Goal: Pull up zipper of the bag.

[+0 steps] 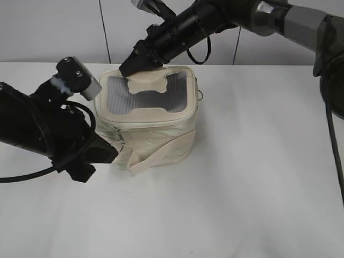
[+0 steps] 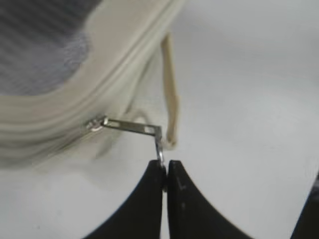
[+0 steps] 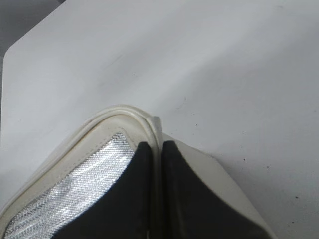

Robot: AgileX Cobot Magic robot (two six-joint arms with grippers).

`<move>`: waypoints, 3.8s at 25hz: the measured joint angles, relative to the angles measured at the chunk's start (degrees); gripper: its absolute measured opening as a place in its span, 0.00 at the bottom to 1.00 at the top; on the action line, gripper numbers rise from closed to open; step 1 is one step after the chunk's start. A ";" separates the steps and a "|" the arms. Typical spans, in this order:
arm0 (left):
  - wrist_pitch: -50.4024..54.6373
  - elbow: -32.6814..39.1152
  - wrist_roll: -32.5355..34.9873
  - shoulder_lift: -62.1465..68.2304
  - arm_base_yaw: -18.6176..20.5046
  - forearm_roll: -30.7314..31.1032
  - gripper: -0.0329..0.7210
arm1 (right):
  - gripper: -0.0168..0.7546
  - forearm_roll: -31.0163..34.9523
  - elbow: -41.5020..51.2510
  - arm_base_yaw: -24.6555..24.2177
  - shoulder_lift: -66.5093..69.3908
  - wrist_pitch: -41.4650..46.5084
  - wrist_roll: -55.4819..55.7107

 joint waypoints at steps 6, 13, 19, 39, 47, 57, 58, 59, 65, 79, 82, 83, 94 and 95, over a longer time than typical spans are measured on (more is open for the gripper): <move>-3.28 0.10 -2.93 0.00 -4.91 0.89 0.04 | 0.07 -0.44 0.00 0.00 0.00 -0.61 2.83; -10.28 -0.30 3.35 2.19 -11.48 -11.13 0.04 | 0.07 -0.44 0.00 -0.05 0.00 -0.76 3.41; -6.00 -0.30 1.01 1.45 -7.85 -13.61 0.13 | 0.38 -1.13 0.00 -1.33 -0.77 -2.16 7.14; 16.28 -42.39 -1.97 20.51 8.32 -10.83 0.49 | 0.49 -6.49 37.83 -18.19 -25.94 -10.46 7.46; 29.78 -65.21 -7.14 39.05 5.63 -2.73 0.50 | 0.60 30.76 69.89 -17.38 -36.64 -29.67 -38.63; 35.66 -71.08 -10.86 44.97 5.69 3.69 0.50 | 0.71 37.79 70.86 -17.33 -34.58 -25.91 -49.99; 35.66 -71.09 -11.16 45.20 5.69 3.69 0.49 | 0.71 37.93 70.86 -17.21 -34.58 -25.91 -50.43; 35.66 -71.09 -11.40 45.45 5.69 3.63 0.47 | 0.71 38.06 70.86 -17.09 -34.58 -25.91 -50.85; 35.83 -71.15 -11.75 45.81 5.69 3.94 0.11 | 0.71 38.36 70.86 -15.93 -33.35 -25.91 -56.91; 36.53 -71.95 -12.36 45.99 5.69 4.57 0.11 | 0.71 46.24 68.69 -15.46 -25.21 -25.65 -68.37; 36.54 -71.95 -12.41 45.99 5.69 4.57 0.11 | 0.71 46.61 68.35 -15.41 -25.09 -24.25 -69.05; 36.54 -71.95 -12.41 45.99 5.69 4.57 0.11 | 0.71 46.61 68.03 -15.15 -25.09 -24.13 -69.15; 36.67 -72.04 -12.83 45.99 5.69 4.75 0.10 | 0.71 48.99 67.46 -10.39 -25.01 -28.78 -74.40; 36.71 -72.04 -12.83 45.99 5.69 4.75 0.10 | 0.71 49.05 67.23 -10.23 -25.01 -29.24 -74.84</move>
